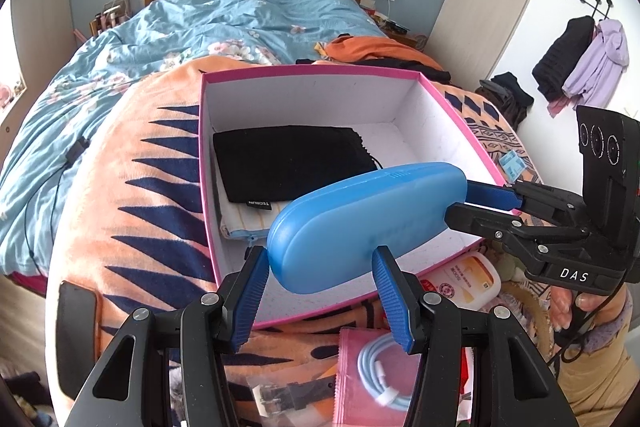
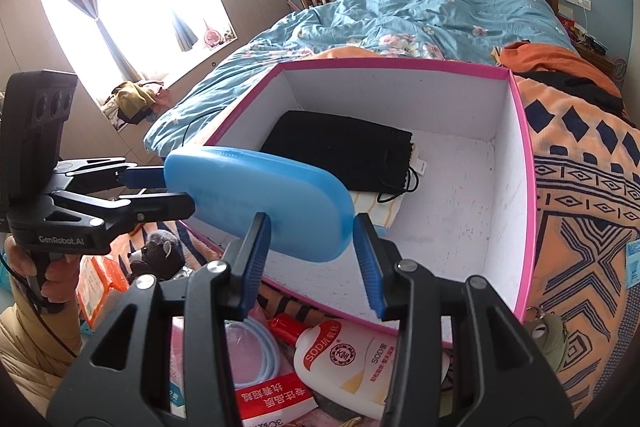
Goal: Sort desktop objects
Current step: 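Lift the blue case with both grippers over the pink box, then lower the blue case into the pink box beside the towel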
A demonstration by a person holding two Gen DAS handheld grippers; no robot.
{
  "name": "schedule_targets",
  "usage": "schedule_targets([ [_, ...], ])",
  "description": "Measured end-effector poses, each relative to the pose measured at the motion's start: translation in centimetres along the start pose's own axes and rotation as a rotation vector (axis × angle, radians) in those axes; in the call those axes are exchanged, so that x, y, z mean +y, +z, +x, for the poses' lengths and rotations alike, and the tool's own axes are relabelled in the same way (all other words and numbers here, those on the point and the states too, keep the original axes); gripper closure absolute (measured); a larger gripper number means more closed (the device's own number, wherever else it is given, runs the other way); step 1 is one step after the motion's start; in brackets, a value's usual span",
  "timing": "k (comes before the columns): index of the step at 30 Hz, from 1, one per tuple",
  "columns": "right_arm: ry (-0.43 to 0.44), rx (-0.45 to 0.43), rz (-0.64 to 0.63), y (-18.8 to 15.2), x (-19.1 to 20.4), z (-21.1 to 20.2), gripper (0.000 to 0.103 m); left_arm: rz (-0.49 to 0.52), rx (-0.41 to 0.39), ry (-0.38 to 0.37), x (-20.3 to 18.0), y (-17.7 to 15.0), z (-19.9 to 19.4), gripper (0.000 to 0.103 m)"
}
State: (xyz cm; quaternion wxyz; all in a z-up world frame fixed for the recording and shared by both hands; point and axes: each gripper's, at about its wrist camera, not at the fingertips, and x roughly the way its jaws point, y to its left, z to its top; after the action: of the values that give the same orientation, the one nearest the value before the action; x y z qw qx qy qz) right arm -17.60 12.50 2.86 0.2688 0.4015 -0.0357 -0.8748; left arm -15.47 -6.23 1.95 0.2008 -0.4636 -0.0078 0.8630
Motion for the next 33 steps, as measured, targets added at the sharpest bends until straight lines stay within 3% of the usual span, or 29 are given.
schedule_targets([
  [33, 0.008, 0.111, 0.033, 0.1, -1.8, 3.4, 0.058, 0.012, 0.108, 0.065, 0.5, 0.5, 3.8, 0.049],
])
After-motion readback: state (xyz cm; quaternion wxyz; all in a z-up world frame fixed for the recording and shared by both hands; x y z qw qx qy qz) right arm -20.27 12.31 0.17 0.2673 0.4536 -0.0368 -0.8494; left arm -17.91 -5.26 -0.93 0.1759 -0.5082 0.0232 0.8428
